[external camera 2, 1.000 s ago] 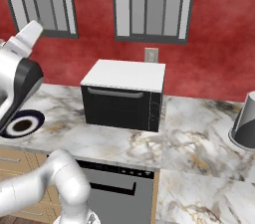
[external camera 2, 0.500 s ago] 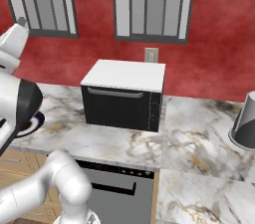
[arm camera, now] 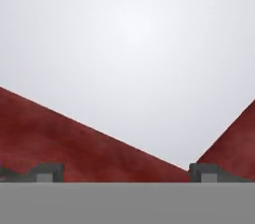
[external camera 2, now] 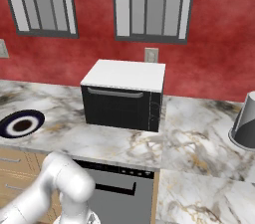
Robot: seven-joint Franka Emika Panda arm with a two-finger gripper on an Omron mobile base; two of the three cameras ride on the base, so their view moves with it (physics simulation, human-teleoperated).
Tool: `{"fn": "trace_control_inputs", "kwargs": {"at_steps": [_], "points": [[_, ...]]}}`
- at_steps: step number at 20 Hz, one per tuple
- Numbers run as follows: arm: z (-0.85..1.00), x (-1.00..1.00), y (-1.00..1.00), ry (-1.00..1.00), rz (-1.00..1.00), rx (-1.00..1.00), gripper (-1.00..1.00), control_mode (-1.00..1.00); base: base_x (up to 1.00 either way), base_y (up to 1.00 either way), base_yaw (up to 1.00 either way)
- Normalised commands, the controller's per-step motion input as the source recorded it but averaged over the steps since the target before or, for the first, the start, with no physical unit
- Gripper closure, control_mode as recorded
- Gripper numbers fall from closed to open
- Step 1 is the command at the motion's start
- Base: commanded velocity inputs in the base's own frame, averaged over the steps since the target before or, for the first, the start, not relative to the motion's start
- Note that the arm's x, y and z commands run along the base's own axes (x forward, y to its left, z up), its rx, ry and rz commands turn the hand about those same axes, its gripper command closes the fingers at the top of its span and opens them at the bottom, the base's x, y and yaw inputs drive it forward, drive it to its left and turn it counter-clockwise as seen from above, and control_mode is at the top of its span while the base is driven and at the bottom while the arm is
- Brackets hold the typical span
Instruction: Pick up the bagel from the plate, place it on the toaster oven rack, close the door, and set the timer.
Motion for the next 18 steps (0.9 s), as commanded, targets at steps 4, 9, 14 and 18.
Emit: {"fn": "trace_control_inputs", "kwargs": {"at_steps": [4, 9, 14, 18], "points": [[0.00, 0.89, 0.00, -0.90, 0.06, -0.18, -1.00, -1.00, 0.00, 0.00, 0.00], [0.13, 1.00, -0.23, -0.37, 0.12, 0.19, -1.00, -1.00, 0.00, 0.00, 0.00], [0.27, 1.00, -0.33, 0.17, 0.35, 0.54, -1.00, -1.00, 0.00, 0.00, 0.00], [0.03, 0.99, -0.06, 0.38, 0.45, 0.41, -1.00, -1.00, 0.00, 0.00, 0.00]]}}
